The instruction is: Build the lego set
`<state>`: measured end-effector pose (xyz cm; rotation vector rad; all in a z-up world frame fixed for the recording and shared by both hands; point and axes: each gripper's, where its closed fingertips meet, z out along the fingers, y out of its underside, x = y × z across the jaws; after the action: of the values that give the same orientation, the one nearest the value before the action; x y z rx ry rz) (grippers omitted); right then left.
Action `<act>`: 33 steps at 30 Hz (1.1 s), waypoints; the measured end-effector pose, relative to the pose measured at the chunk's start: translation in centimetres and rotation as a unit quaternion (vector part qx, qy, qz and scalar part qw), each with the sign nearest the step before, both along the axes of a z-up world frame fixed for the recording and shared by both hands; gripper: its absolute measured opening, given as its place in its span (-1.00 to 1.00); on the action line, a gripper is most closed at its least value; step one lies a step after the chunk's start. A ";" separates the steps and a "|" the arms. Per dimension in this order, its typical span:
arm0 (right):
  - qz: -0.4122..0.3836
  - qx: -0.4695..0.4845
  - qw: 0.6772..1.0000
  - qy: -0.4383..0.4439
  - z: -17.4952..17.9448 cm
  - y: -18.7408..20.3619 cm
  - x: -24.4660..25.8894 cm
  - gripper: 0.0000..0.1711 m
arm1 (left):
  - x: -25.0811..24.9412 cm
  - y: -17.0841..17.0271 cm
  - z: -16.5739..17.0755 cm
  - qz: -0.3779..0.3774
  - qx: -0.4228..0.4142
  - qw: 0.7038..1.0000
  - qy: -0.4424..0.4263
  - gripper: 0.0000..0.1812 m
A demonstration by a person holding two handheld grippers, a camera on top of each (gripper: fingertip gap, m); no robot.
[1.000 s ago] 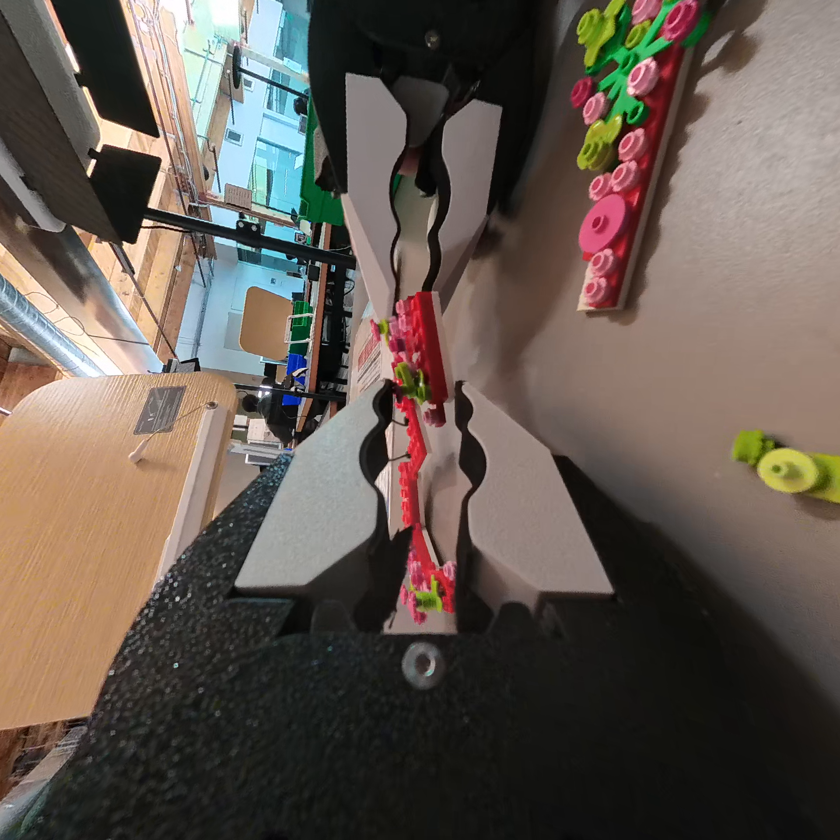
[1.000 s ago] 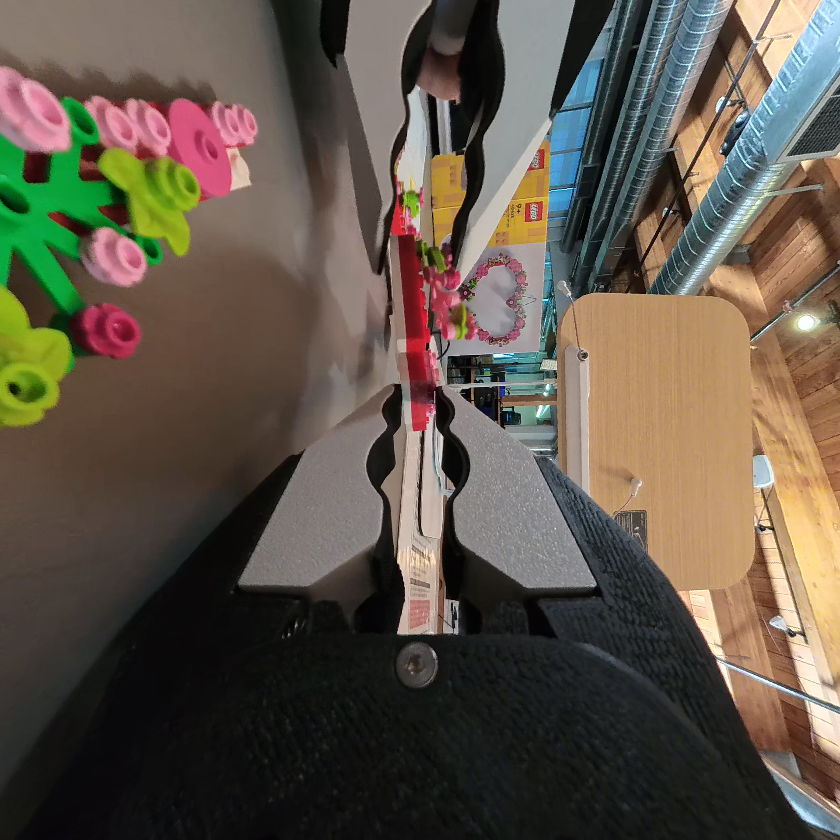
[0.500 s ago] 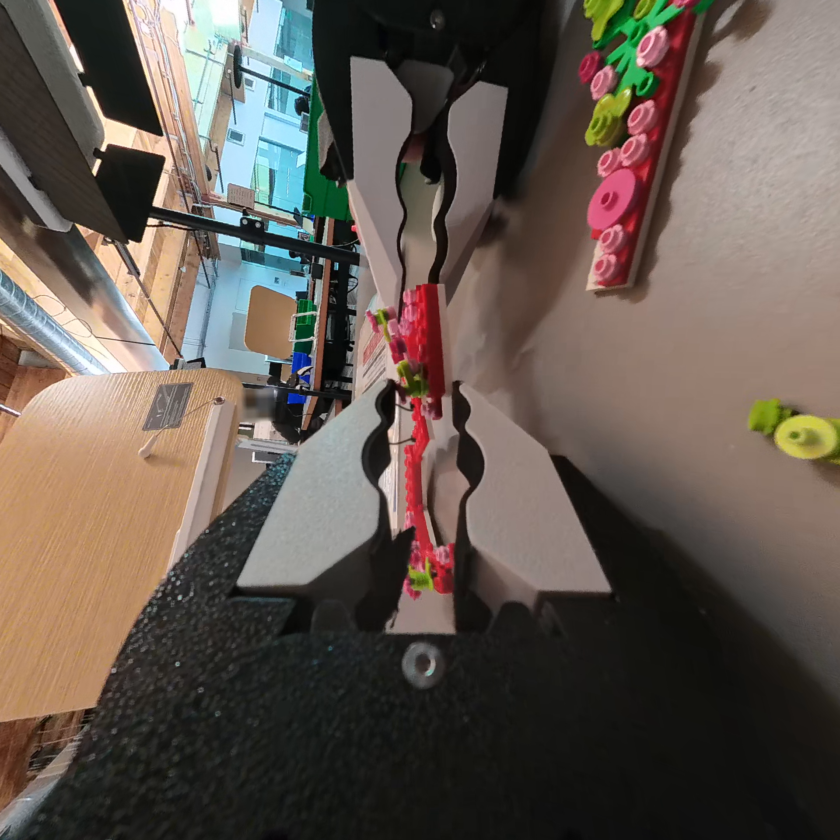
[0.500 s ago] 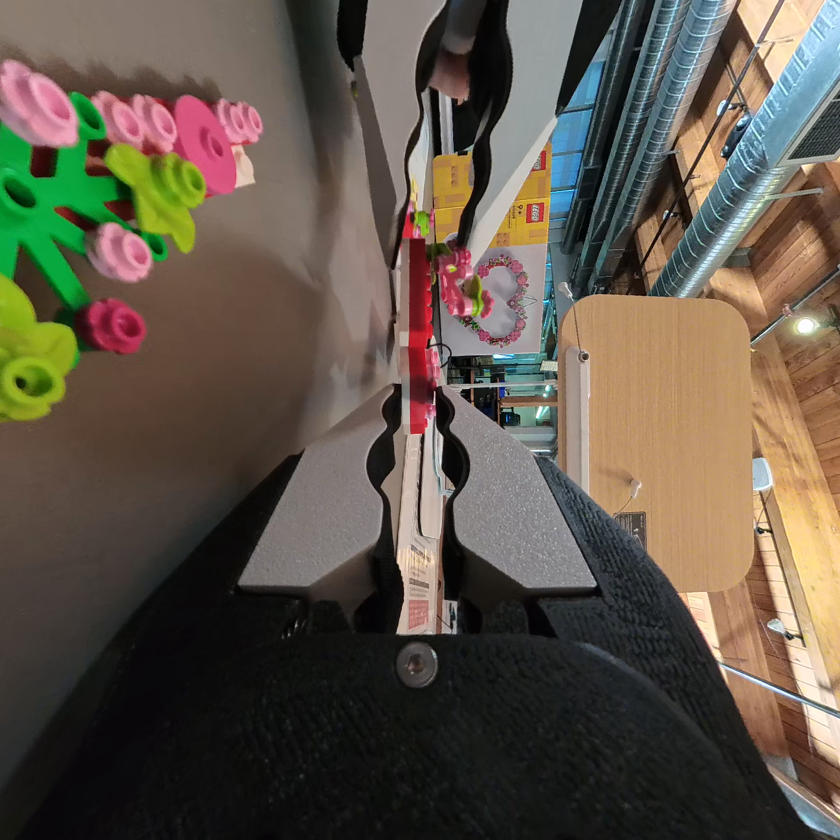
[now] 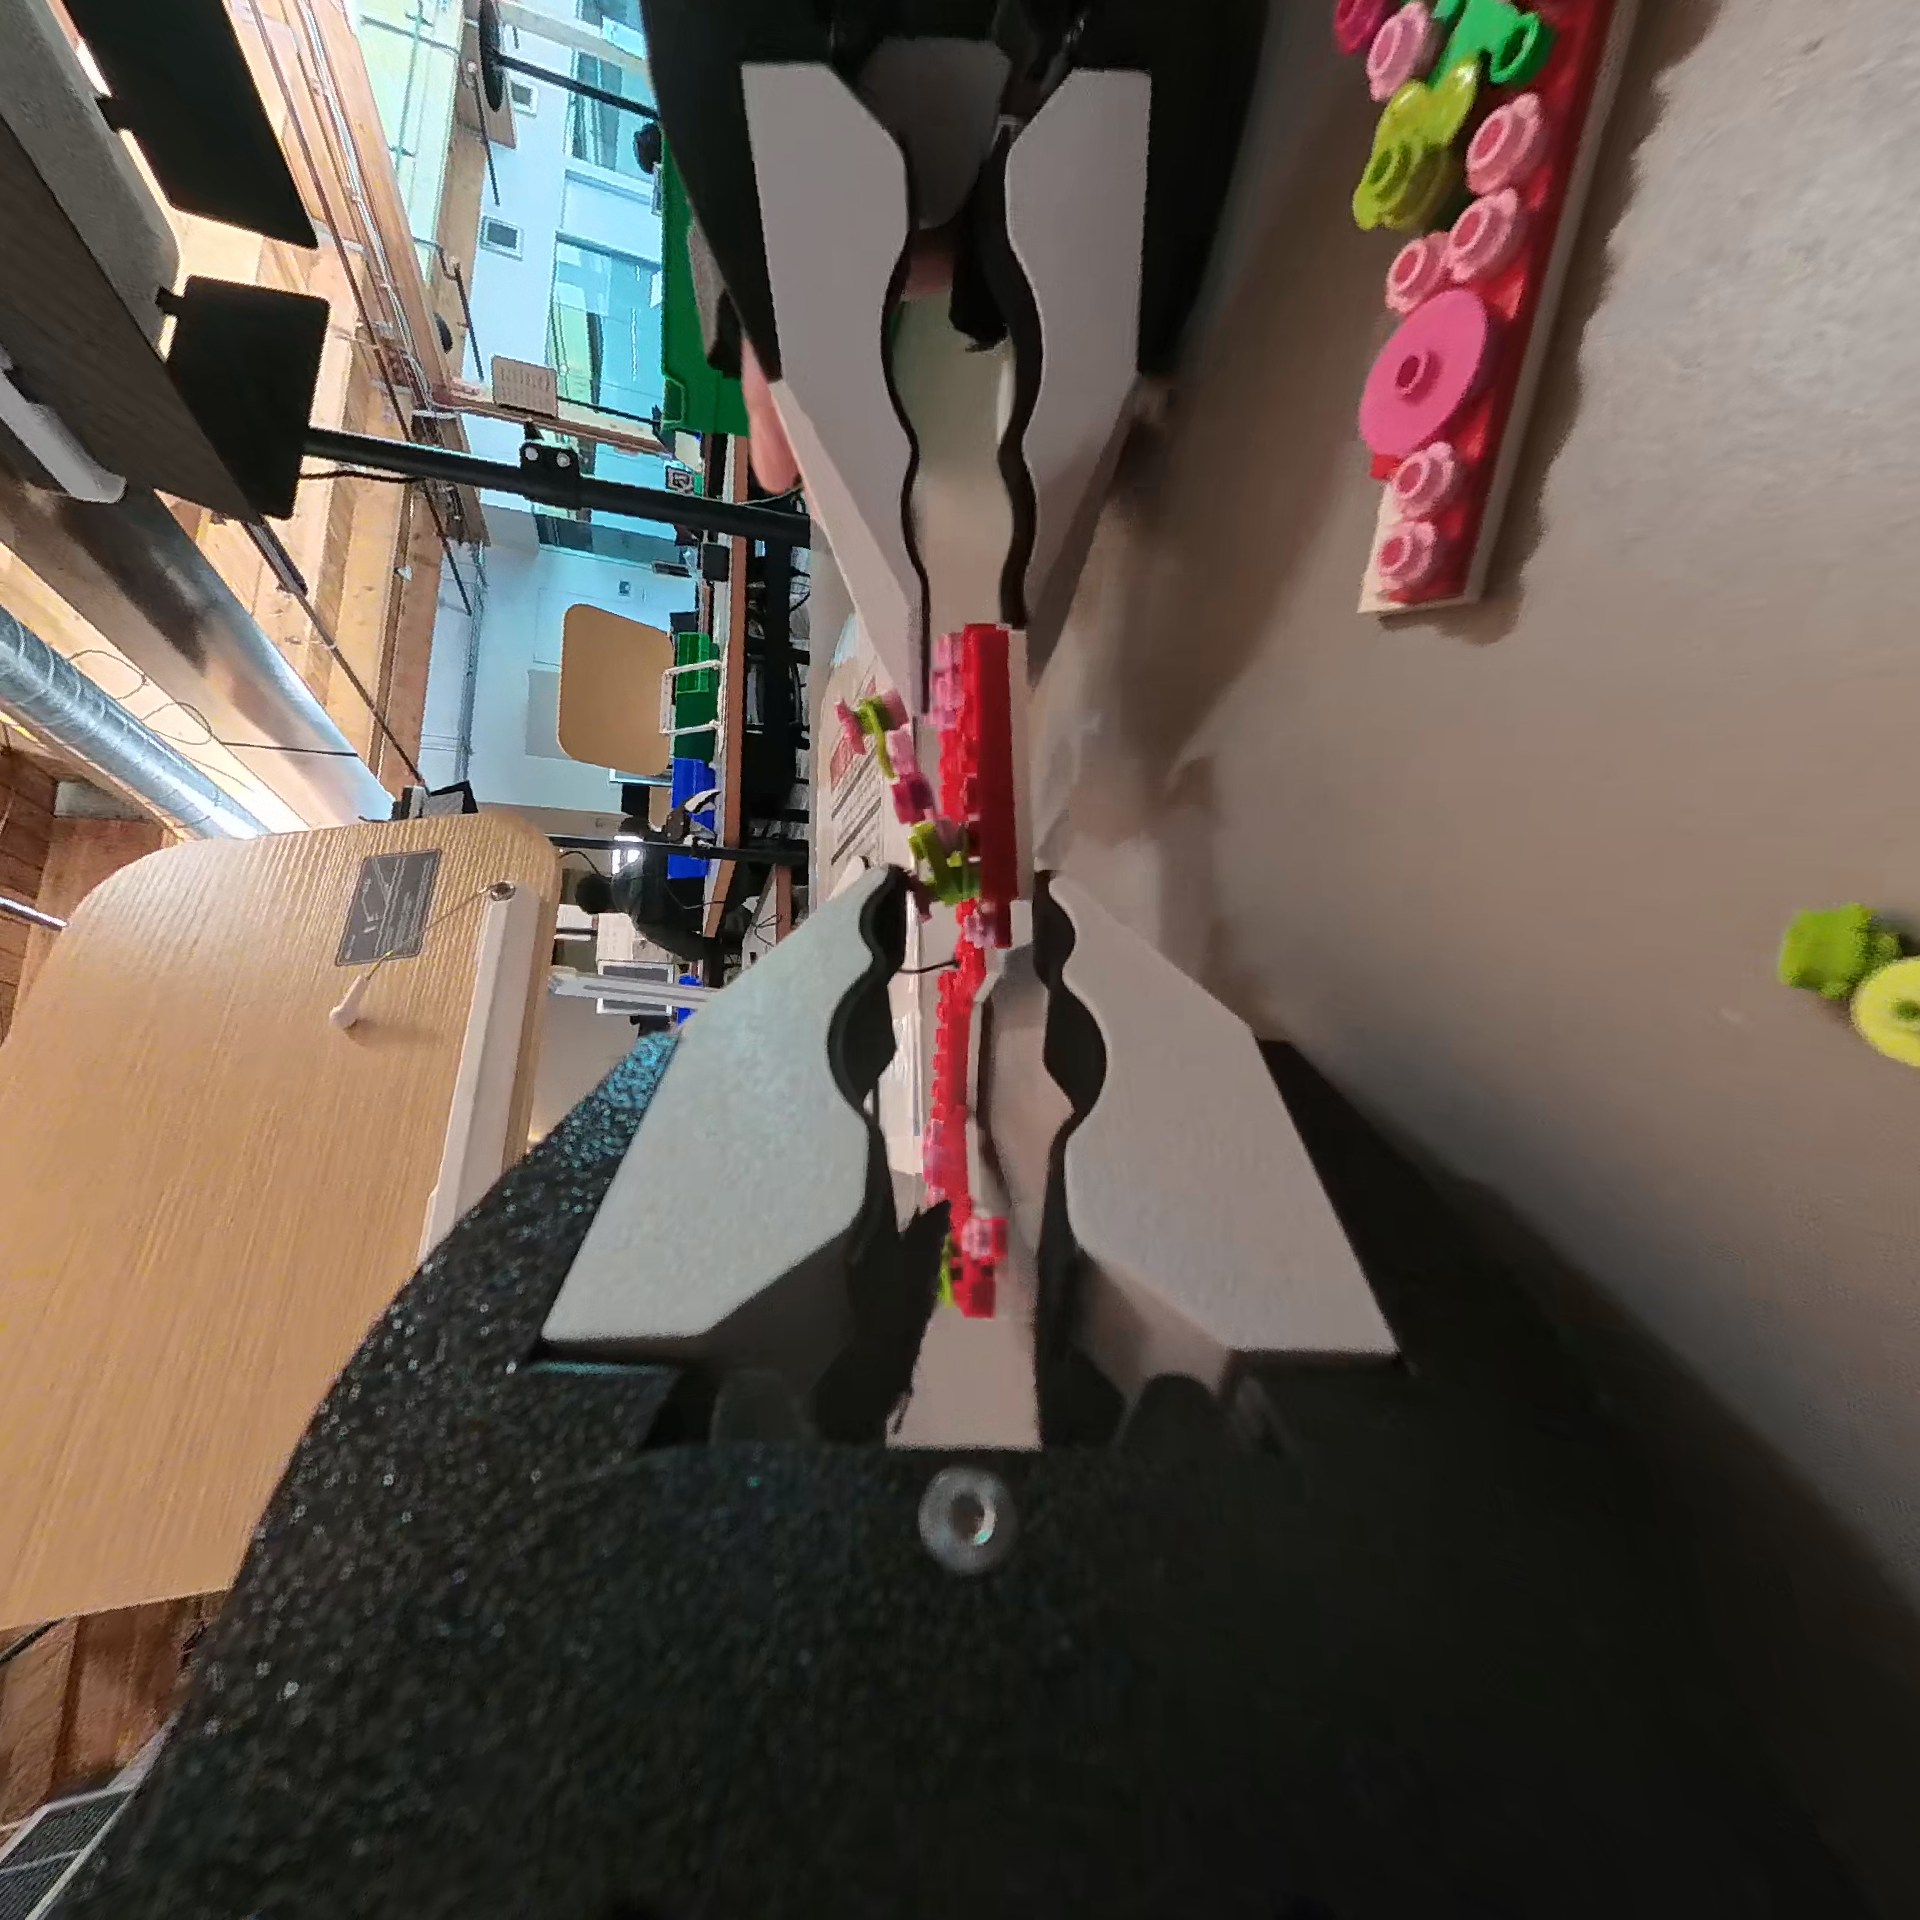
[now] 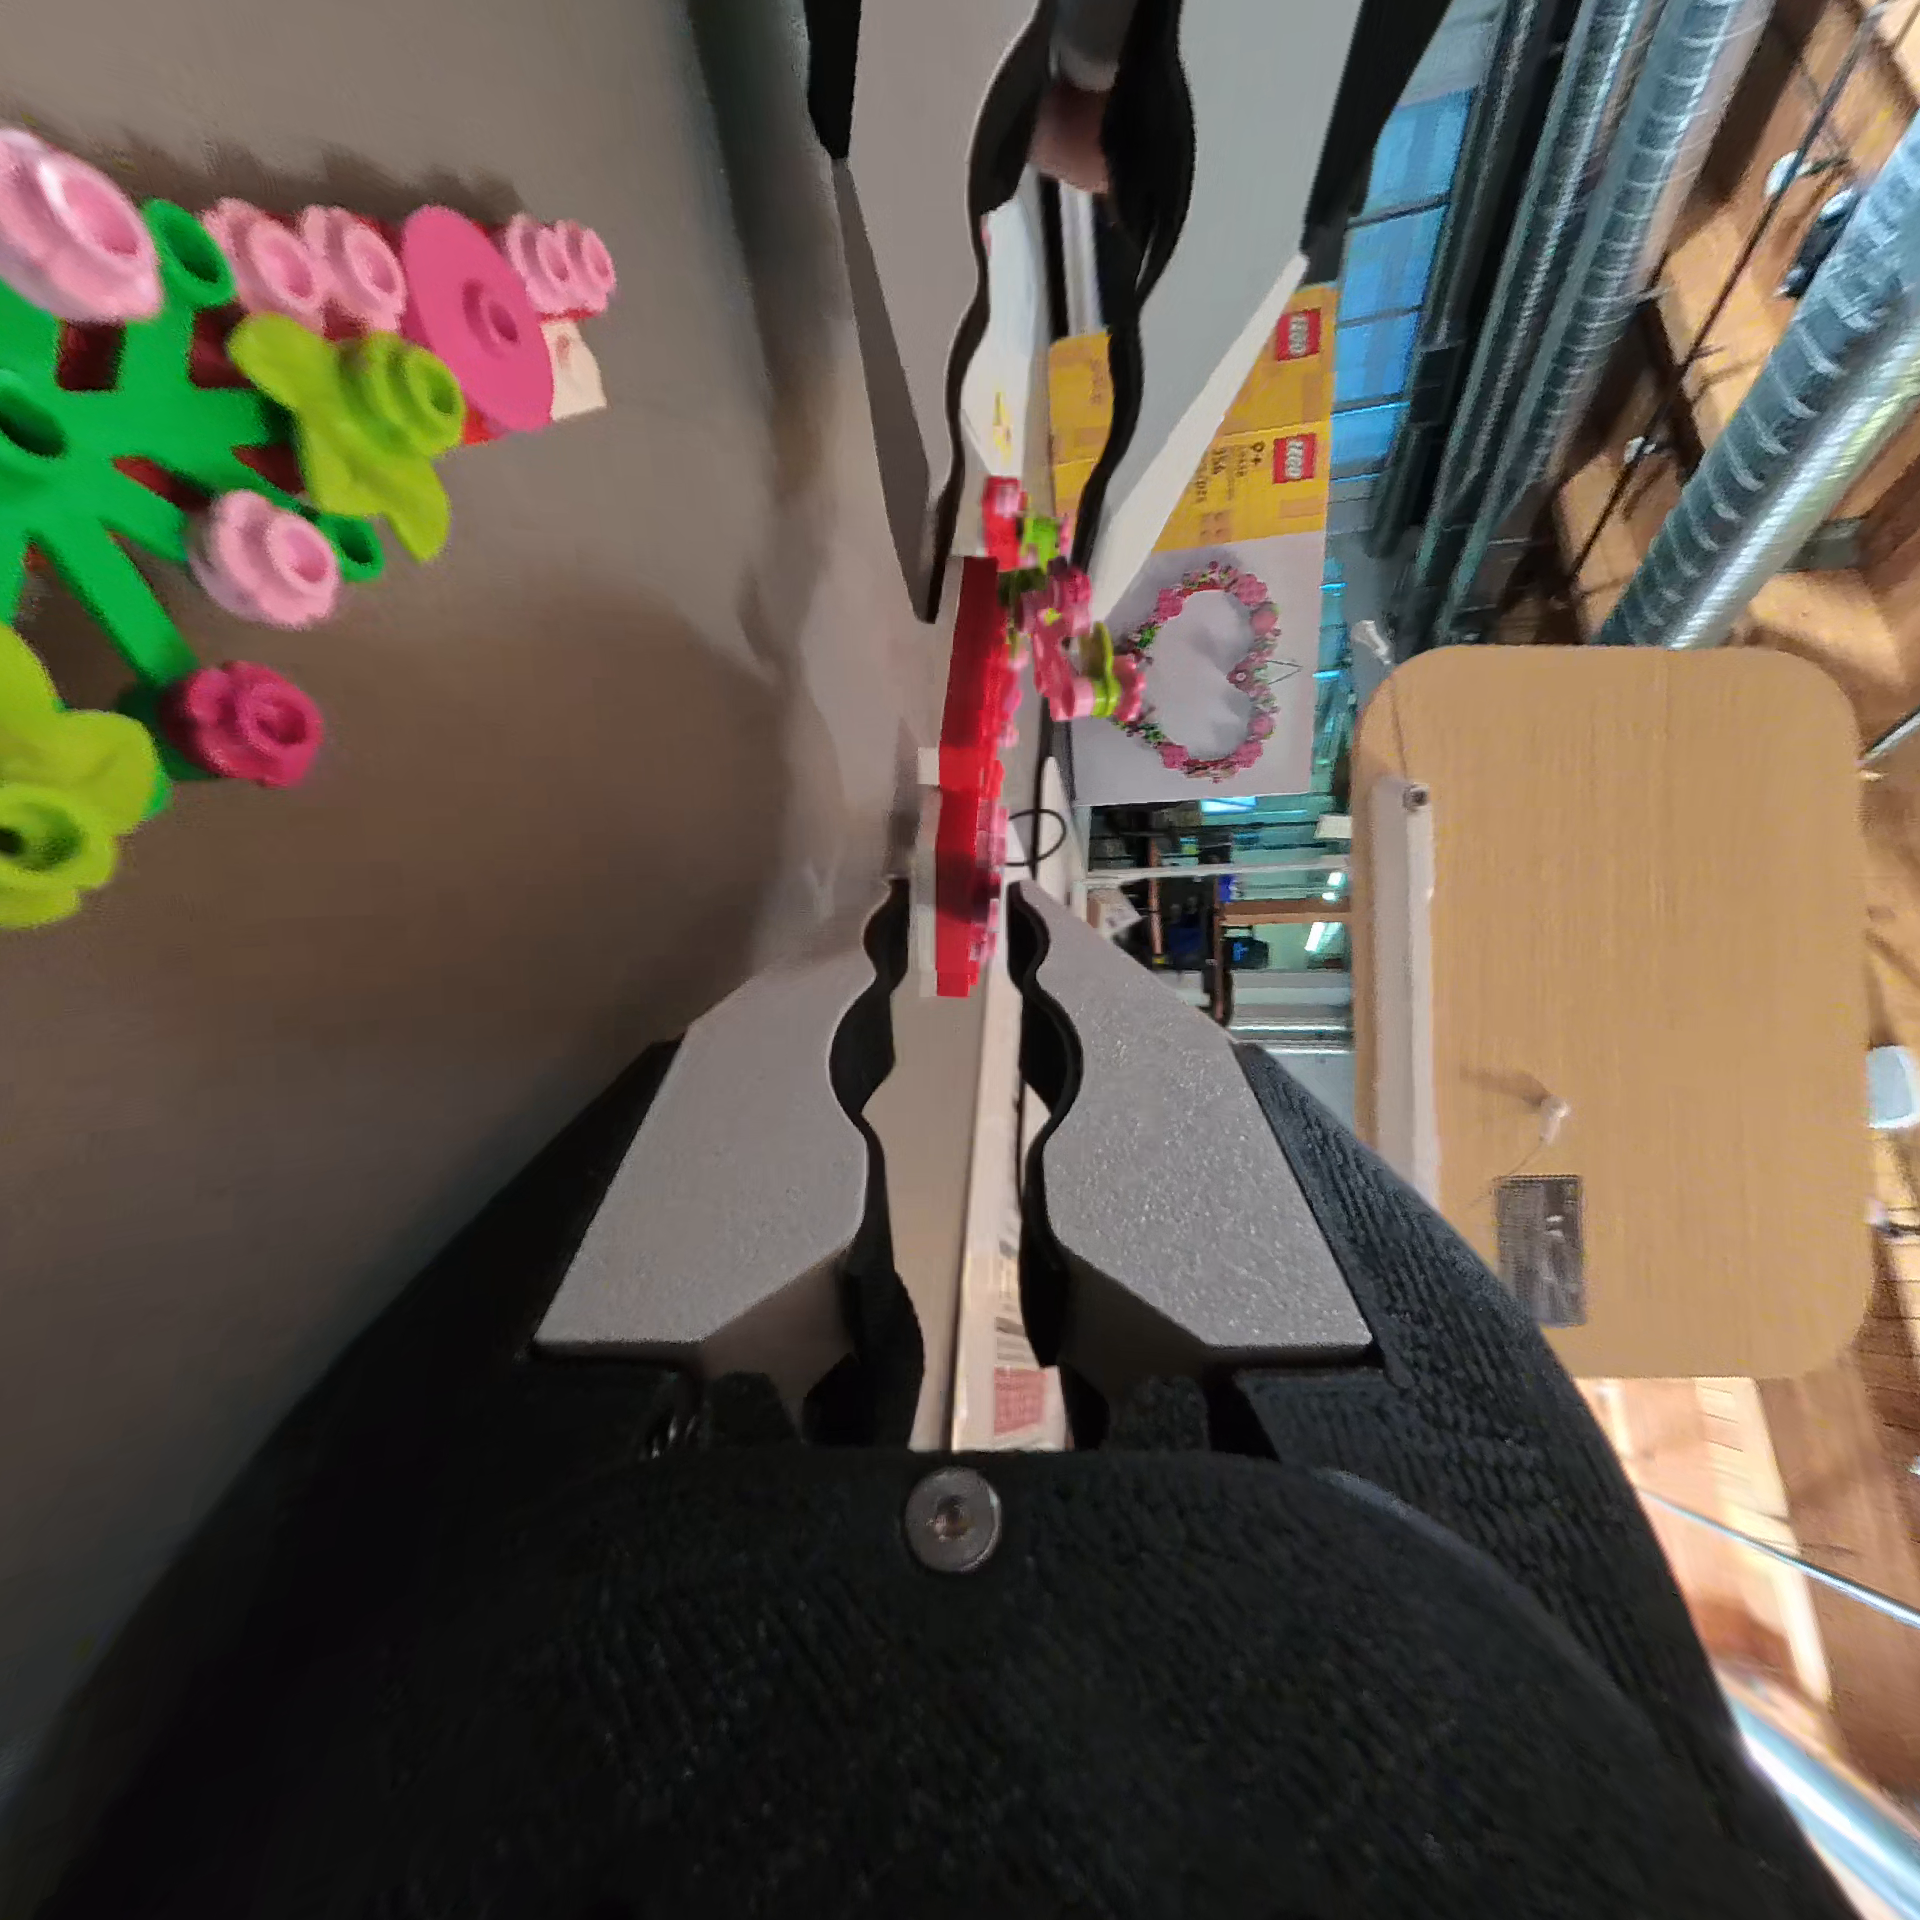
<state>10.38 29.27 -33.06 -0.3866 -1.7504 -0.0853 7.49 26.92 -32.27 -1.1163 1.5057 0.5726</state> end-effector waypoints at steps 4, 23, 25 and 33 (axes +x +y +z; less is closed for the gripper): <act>0.018 -0.037 0.999 0.004 0.5 -0.2 0.4 -0.59 | 0.1 0.2 0.0 0.004 -0.004 1.000 -0.005 -0.77; 0.049 0.009 0.999 -0.006 0.7 -2.2 -1.4 -0.49 | 0.2 0.4 -0.6 0.005 -0.021 1.000 -0.006 -0.77; 0.048 0.021 0.999 -0.006 0.6 -2.1 -1.4 -0.55 | 0.2 0.4 -0.7 0.006 -0.024 1.000 -0.006 -0.76; 0.051 0.025 0.998 -0.002 0.5 -2.1 -1.3 -0.72 | 0.2 0.5 -0.5 0.007 -0.026 1.000 -0.013 -0.74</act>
<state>9.05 27.19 -32.61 -0.2606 -1.7656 -0.0564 7.64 27.38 -32.81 -1.1699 1.4993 0.5298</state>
